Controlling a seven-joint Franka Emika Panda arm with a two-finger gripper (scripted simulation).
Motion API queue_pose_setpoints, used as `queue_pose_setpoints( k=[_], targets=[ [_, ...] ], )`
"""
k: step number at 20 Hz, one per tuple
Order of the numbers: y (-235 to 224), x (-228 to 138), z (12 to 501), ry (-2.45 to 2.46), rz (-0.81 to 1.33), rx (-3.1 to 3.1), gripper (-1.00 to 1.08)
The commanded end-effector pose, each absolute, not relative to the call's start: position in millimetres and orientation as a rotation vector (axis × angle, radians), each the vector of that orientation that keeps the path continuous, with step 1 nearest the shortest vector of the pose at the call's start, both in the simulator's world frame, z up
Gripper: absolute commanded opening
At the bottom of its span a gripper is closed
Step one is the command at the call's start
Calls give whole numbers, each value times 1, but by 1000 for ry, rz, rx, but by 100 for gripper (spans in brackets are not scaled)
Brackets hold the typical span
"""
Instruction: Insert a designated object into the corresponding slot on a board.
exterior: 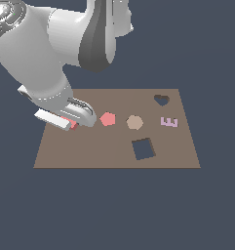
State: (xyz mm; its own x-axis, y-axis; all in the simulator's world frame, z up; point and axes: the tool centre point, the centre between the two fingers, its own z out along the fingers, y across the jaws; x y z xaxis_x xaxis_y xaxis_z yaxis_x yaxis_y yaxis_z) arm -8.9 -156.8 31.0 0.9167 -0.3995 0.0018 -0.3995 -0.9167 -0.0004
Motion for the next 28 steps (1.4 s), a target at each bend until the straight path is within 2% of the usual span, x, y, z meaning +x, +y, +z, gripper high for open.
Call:
queue_pose_setpoints(
  k=[1, 8, 14, 19, 28],
  targets=[
    [-157, -10, 30, -642, 0, 3075, -100],
    [-152, -6, 31, -619, 0, 3080, -100],
    [-127, 14, 33, -504, 0, 3101, -100],
    [-86, 41, 35, -323, 0, 3125, -100],
    [20, 82, 39, 98, 0, 3139, -100]
  ],
)
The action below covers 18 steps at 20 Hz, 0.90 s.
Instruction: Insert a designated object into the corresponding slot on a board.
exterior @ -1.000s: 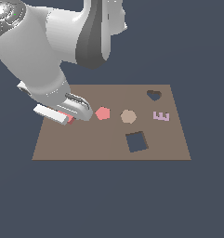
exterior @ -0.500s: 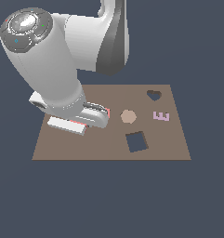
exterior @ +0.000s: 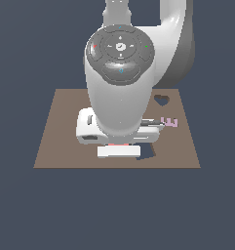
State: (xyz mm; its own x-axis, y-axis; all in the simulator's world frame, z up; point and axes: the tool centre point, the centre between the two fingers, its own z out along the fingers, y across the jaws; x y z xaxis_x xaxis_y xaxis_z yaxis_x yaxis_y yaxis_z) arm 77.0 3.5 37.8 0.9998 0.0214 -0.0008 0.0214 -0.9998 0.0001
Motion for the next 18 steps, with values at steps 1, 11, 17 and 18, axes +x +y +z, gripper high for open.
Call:
queue_pose_setpoints(
  k=[1, 11, 17, 18],
  targets=[
    [30, 84, 39, 135, -1, 3138, -100],
    [83, 91, 41, 335, -2, 3123, -100],
    [82, 90, 32, 334, -2, 3123, -100],
    [82, 91, 31, 335, -2, 3123, -100]
  ],
)
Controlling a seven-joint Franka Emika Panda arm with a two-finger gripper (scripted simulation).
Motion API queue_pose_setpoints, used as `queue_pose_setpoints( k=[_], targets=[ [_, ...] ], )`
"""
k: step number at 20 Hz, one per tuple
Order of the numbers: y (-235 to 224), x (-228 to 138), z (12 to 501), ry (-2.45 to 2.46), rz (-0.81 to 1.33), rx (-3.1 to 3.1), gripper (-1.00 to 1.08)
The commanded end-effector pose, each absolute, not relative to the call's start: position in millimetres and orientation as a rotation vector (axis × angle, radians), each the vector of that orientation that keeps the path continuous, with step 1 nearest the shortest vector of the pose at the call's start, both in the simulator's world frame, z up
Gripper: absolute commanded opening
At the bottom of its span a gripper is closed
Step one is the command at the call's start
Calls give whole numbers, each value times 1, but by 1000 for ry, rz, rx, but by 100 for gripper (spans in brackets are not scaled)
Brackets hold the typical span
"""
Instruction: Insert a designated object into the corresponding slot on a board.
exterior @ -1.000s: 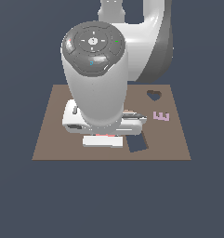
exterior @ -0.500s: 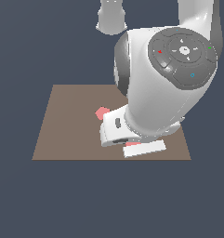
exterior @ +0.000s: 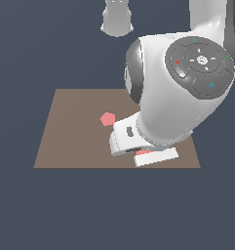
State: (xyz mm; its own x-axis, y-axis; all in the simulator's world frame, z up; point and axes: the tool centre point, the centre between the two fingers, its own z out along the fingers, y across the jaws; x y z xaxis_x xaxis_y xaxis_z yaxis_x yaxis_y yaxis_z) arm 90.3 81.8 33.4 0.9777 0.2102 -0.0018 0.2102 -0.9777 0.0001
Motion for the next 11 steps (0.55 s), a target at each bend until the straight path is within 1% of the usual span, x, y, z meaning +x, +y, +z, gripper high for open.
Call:
queue_pose_setpoints(
  k=[1, 2, 11],
  targets=[
    [82, 91, 31, 335, -2, 3123, -100],
    [82, 91, 31, 335, -2, 3123, 100],
    [82, 91, 31, 335, -2, 3123, 100]
  ],
)
